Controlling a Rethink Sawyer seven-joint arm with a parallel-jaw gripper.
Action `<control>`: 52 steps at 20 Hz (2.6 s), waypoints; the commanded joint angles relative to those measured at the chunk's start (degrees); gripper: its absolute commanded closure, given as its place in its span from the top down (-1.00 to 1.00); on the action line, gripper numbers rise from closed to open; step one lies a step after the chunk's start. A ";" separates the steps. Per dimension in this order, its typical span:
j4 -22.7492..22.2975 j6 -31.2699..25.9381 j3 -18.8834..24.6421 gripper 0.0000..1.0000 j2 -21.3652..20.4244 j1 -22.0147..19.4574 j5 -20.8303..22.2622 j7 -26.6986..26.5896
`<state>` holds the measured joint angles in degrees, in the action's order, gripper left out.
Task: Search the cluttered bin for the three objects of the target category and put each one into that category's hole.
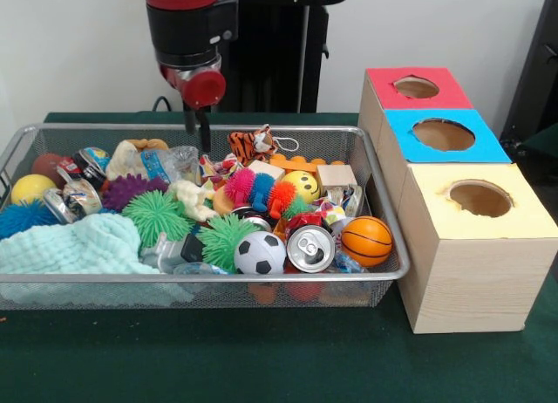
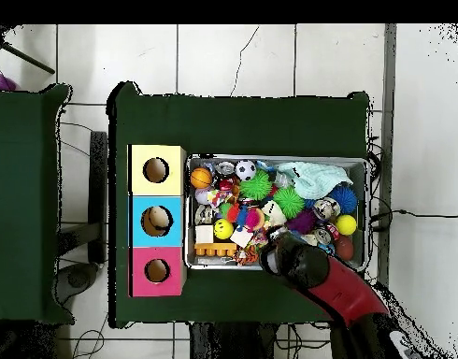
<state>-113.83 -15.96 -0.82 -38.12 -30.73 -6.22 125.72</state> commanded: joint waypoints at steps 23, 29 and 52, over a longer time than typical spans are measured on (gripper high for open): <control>4.49 2.68 9.01 1.00 3.45 -6.68 6.03 2.87; 2.20 6.46 9.05 1.00 5.08 -5.29 5.20 5.96; -2.20 6.41 3.75 1.00 1.31 2.02 1.77 9.16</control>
<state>-113.06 -6.49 2.53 -34.19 -31.68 -2.18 125.72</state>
